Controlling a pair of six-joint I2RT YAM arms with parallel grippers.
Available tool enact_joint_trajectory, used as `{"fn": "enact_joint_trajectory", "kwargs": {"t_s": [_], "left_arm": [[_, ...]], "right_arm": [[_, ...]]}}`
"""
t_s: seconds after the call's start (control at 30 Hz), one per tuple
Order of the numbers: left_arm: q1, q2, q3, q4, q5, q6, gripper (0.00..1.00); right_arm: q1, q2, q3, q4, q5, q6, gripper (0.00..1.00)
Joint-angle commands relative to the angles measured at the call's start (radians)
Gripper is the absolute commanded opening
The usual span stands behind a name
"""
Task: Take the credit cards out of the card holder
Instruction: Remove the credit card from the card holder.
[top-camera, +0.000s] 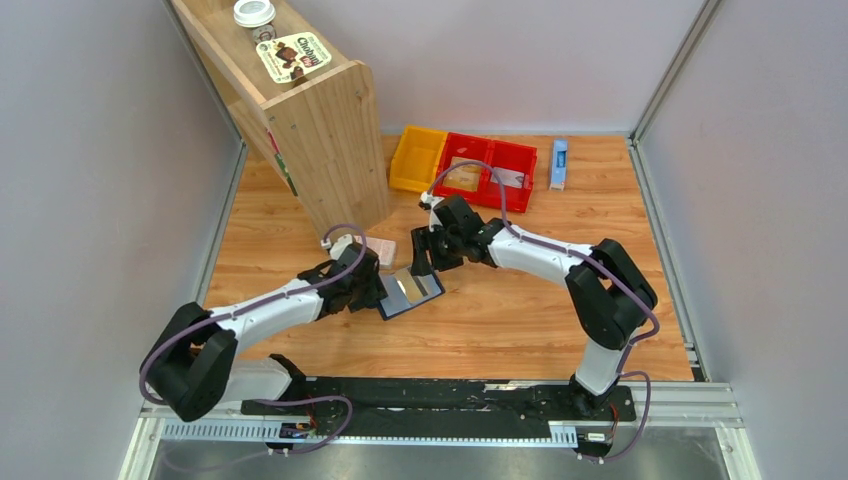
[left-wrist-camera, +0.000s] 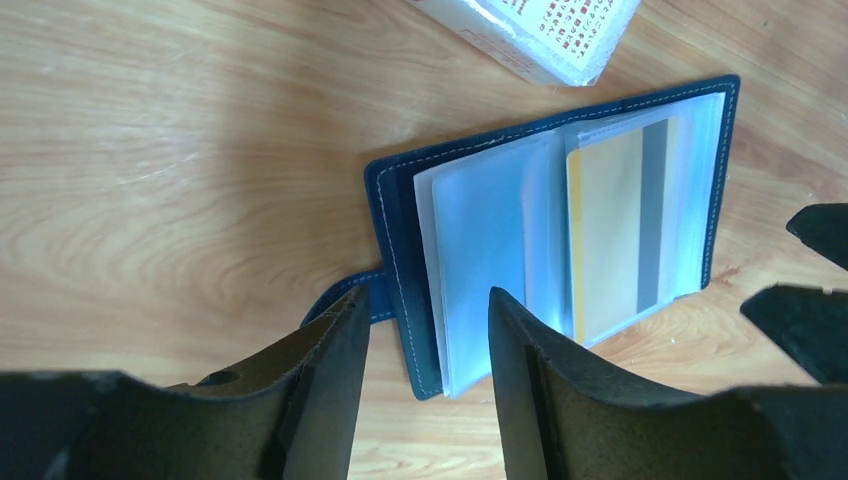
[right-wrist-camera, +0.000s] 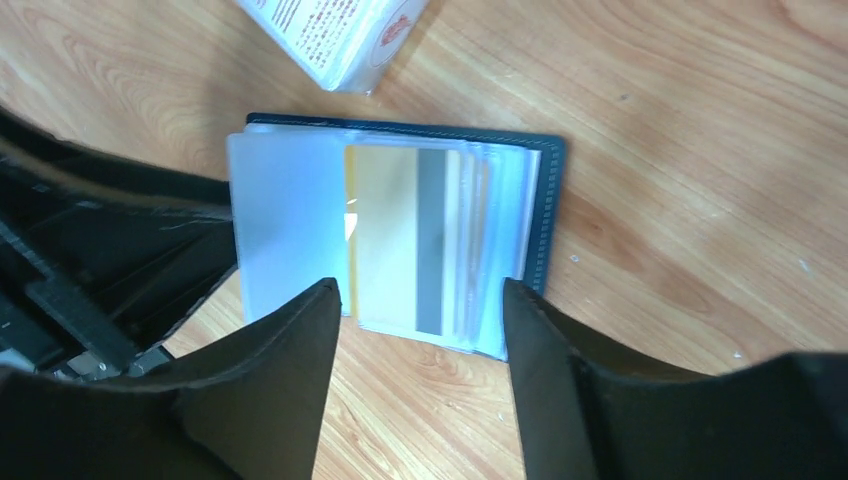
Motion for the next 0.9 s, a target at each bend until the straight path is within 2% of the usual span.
{"fn": "enact_joint_trajectory", "kwargs": {"t_s": [0.0, 0.17, 0.33, 0.47, 0.73, 0.87], "left_arm": [[-0.004, -0.118, 0.007, -0.131, -0.054, 0.013, 0.56], [-0.004, -0.204, 0.047, -0.203, -0.077, 0.018, 0.56], [-0.004, -0.255, 0.101, -0.215, -0.056, 0.028, 0.56], [-0.004, -0.229, 0.101, -0.073, 0.036, 0.018, 0.53], [0.039, 0.009, 0.005, 0.263, 0.213, -0.047, 0.5], [0.044, 0.086, -0.031, 0.375, 0.233, -0.053, 0.51]], "right_arm": [[-0.008, 0.003, 0.016, 0.056, -0.006, -0.005, 0.58], [-0.008, 0.028, 0.012, 0.086, -0.041, -0.003, 0.39], [-0.008, 0.046, -0.002, 0.132, -0.098, 0.006, 0.33], [-0.008, 0.068, -0.008, 0.135, -0.101, 0.012, 0.3], [-0.018, 0.091, -0.028, 0.149, -0.08, 0.017, 0.29], [-0.02, 0.102, -0.043, 0.154, -0.087, 0.012, 0.29]]}}
